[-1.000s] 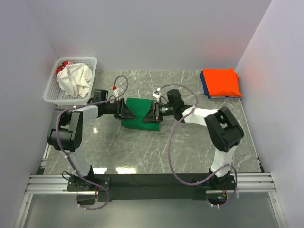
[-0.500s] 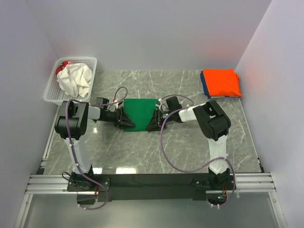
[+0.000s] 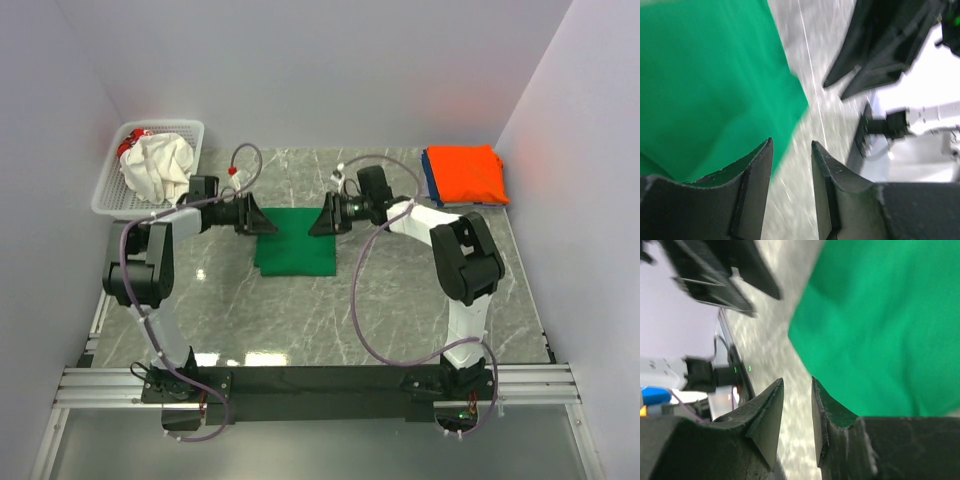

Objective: Fold and stack the t-shirts
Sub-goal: Fold the tshirt

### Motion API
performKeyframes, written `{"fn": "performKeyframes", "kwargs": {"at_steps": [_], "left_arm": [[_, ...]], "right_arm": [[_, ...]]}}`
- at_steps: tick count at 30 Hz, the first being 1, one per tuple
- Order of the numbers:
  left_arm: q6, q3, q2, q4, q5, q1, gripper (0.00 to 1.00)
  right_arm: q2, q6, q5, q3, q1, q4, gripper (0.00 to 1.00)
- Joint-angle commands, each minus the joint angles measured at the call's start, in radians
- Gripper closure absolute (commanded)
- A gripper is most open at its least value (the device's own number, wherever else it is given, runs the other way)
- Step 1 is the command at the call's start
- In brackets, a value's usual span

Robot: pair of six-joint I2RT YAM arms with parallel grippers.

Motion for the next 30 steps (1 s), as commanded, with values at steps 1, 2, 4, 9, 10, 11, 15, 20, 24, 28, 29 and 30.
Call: {"fn": "performKeyframes", "kwargs": {"at_steps": [1, 2, 4, 9, 10, 11, 15, 20, 24, 28, 29, 30], "left_arm": [[-0.114, 0.109, 0.099, 0.224, -0.042, 0.001, 0.57], [-0.17, 0.128, 0.124, 0.261, -0.052, 0.001, 0.57], [-0.218, 0.195, 0.2, 0.33, -0.066, 0.001, 0.57], [-0.344, 0.286, 0.359, 0.427, -0.147, 0.004, 0.56], [-0.361, 0.292, 0.376, 0.447, -0.157, 0.006, 0.56], [-0.401, 0.294, 0.393, 0.459, -0.162, 0.009, 0.56], [-0.452, 0.277, 0.433, 0.43, -0.219, 0.037, 0.57], [-0.466, 0.185, 0.345, 0.476, -0.159, 0.063, 0.57], [-0.262, 0.134, 0.107, 0.28, -0.147, 0.063, 0.55], [0.167, 0.16, -0.099, -0.062, -0.283, 0.008, 0.54], [0.347, 0.16, -0.132, -0.13, -0.361, -0.012, 0.53], [0.428, 0.156, -0.184, -0.183, -0.41, -0.038, 0.53]], "right_arm": [[0.077, 0.052, 0.042, 0.107, -0.02, 0.117, 0.63], [0.106, 0.072, 0.048, 0.126, -0.026, 0.156, 0.62], [0.186, 0.13, 0.066, 0.167, -0.034, 0.199, 0.61], [0.356, 0.329, 0.147, 0.267, -0.076, 0.299, 0.59], [0.374, 0.354, 0.167, 0.282, -0.084, 0.293, 0.59], [0.402, 0.377, 0.181, 0.292, -0.09, 0.29, 0.59], [0.421, 0.442, 0.212, 0.309, -0.121, 0.295, 0.59], [0.381, 0.327, 0.204, 0.393, -0.138, 0.165, 0.56], [0.264, 0.253, 0.175, 0.361, -0.135, 0.112, 0.51], [0.056, 0.229, 0.198, 0.153, -0.143, 0.107, 0.5], [-0.025, 0.23, 0.198, 0.102, -0.144, 0.12, 0.49], [-0.062, 0.232, 0.192, 0.015, -0.15, 0.124, 0.49]]}}
